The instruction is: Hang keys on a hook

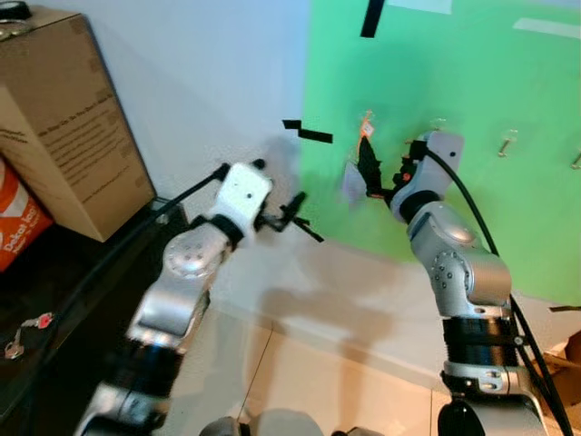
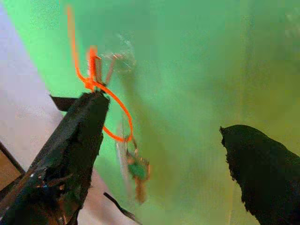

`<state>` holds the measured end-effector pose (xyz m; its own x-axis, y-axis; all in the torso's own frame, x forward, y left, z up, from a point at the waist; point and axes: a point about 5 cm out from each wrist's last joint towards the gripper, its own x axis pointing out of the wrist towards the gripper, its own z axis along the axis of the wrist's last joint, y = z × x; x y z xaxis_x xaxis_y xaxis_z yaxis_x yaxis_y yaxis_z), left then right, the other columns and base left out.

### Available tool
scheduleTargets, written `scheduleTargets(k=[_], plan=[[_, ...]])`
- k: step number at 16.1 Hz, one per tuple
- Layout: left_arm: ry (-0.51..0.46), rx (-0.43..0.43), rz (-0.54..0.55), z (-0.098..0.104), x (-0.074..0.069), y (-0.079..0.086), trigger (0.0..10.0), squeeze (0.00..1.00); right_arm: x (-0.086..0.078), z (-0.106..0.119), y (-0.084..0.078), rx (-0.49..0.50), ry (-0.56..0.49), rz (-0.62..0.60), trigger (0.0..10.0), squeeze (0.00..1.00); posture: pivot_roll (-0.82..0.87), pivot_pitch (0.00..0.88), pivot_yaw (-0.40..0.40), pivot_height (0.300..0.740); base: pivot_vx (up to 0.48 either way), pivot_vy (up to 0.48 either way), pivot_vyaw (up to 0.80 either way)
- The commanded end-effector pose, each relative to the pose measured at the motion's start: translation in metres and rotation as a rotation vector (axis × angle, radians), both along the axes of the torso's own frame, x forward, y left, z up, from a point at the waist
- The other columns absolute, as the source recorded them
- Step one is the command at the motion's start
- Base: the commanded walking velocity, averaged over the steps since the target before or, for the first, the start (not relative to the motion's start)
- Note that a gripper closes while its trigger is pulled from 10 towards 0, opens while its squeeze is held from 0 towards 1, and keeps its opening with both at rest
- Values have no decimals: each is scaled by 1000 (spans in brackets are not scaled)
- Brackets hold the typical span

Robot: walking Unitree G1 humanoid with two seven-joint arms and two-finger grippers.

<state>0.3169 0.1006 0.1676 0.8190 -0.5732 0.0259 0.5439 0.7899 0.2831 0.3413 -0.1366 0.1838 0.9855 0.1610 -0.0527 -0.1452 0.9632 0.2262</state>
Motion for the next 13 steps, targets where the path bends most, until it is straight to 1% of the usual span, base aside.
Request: scheduleTargets(k=[1,2,3,4,6,7,8,9,10,11,12,13], plan=[[-3,-3,-49,0,5,-7,10000,0,2,9,1,8,-23,27,10000,0,-76,0,3,740,0,0,0],[-4,2,-65,-1,12,-11,10000,0,5,17,1,29,-32,46,10000,0,-96,0,-22,740,0,0,0],[-7,10,-70,-2,18,-15,10000,0,6,22,1,48,-37,63,10000,0,-99,0,-26,740,0,0,0],[-33,28,-111,2,27,-25,10000,0,9,32,0,57,-35,93,10000,0,-119,0,-46,740,0,0,0],[-51,34,-153,7,33,-36,10000,0,10,38,0,43,-32,107,10000,0,-135,0,-49,740,0,0,0],[-45,28,-164,9,37,-43,10000,0,11,41,0,39,-33,116,10000,0,-154,0,-46,740,0,0,0],[-37,36,-172,10,44,-53,10000,0,11,49,1,34,-39,130,10000,0,-185,0,-35,740,0,0,0],[-43,35,-167,13,47,-57,10000,0,10,52,1,29,-42,136,10000,0,-196,0,-30,740,0,0,0],[-61,12,-155,19,53,-61,10000,0,9,57,2,26,-42,145,10000,0,-201,1,-23,740,0,0,0],[-67,3,-150,22,54,-61,10000,0,8,57,2,26,-42,147,10000,0,-201,1,-23,740,0,0,0],[-81,-13,-143,27,58,-63,10000,0,6,56,5,31,-30,153,10000,0,-206,27,-7,740,0,0,0],[-86,-17,-140,28,59,-63,10000,0,4,55,6,34,-25,154,10000,0,-209,34,0,740,0,0,0]])
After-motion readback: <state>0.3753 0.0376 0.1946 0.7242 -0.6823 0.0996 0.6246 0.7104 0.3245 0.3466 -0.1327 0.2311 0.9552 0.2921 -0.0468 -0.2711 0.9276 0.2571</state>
